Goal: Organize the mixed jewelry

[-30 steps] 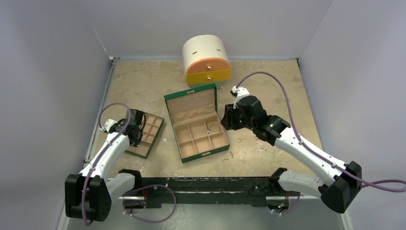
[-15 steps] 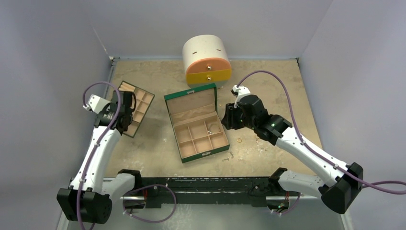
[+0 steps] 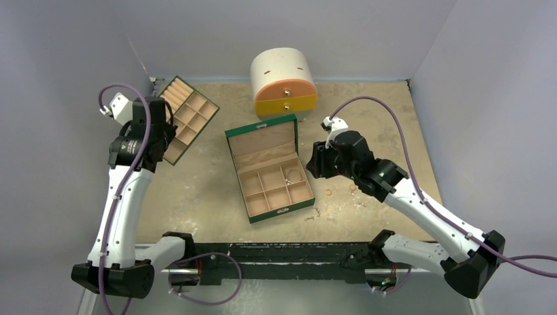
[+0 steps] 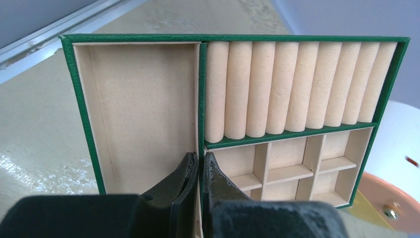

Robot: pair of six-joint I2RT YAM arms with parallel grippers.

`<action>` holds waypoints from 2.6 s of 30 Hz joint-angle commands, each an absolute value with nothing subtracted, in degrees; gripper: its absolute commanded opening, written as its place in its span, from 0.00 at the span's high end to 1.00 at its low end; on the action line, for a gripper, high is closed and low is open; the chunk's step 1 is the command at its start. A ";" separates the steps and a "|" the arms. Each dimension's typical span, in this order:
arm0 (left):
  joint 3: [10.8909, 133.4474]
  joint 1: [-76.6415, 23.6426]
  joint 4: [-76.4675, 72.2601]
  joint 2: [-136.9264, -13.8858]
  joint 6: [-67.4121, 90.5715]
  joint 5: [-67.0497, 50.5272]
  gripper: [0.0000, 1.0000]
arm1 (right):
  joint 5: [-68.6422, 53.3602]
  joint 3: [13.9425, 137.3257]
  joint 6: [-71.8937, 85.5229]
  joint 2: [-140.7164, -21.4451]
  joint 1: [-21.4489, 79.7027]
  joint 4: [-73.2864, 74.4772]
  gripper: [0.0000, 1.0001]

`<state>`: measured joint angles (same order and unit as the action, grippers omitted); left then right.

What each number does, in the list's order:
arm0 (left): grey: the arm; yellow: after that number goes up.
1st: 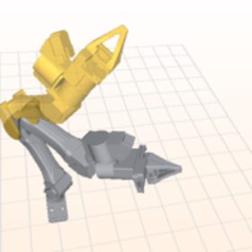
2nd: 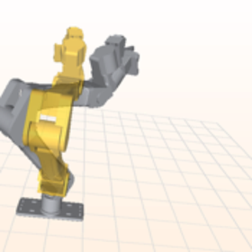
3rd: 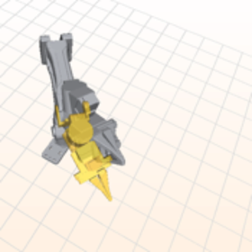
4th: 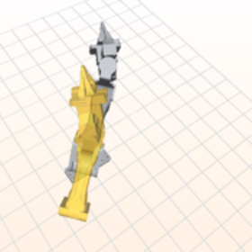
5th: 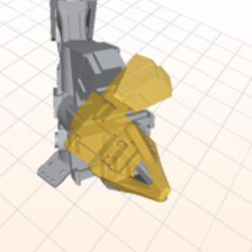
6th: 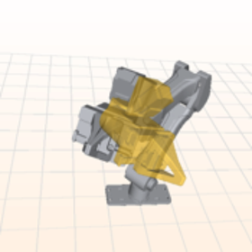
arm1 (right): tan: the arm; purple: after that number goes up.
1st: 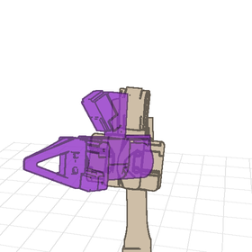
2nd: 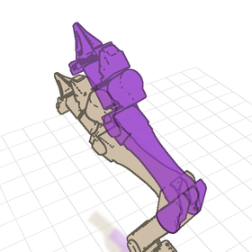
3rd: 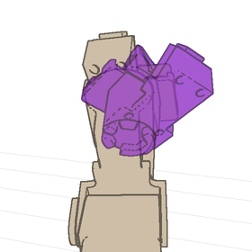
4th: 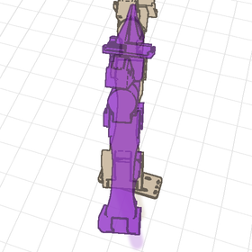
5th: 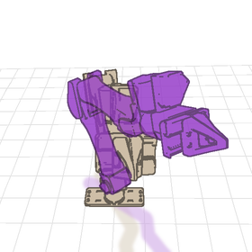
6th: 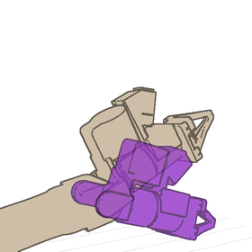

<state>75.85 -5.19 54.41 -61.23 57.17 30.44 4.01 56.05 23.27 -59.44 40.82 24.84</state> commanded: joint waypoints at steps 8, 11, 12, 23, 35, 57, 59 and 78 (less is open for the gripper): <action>89.48 -4.83 54.85 -64.24 50.77 8.79 1.00 | 7.72 59.68 21.42 -56.07 41.03 28.22 0.53; 90.35 -4.83 54.77 -64.02 51.23 4.28 1.00 | 8.50 60.69 21.44 -55.03 41.02 29.62 0.53; 90.76 -4.90 55.02 -64.33 51.32 2.18 1.00 | 8.83 61.06 21.50 -54.57 41.01 30.31 0.53; 92.54 -11.38 56.48 -64.78 53.98 -5.02 1.00 | 15.00 66.77 22.12 -49.84 40.96 37.66 0.52; 82.51 -30.32 46.44 -65.16 62.99 1.07 1.00 | 22.91 70.29 24.48 -47.62 40.96 42.82 0.50; 61.79 -51.11 28.62 -71.81 75.09 13.73 1.00 | 26.75 71.31 26.96 -44.61 41.00 46.13 0.49; 59.78 -51.91 28.12 -71.21 76.72 15.63 1.00 | 26.40 71.30 27.21 -44.74 40.99 46.39 0.48; 51.46 -53.53 24.39 -73.30 78.04 23.54 1.00 | 23.92 70.36 29.59 -44.95 41.04 45.85 0.49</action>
<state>52.45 -53.34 28.53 -73.56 78.00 20.95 24.38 69.30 28.18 -44.95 40.82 46.89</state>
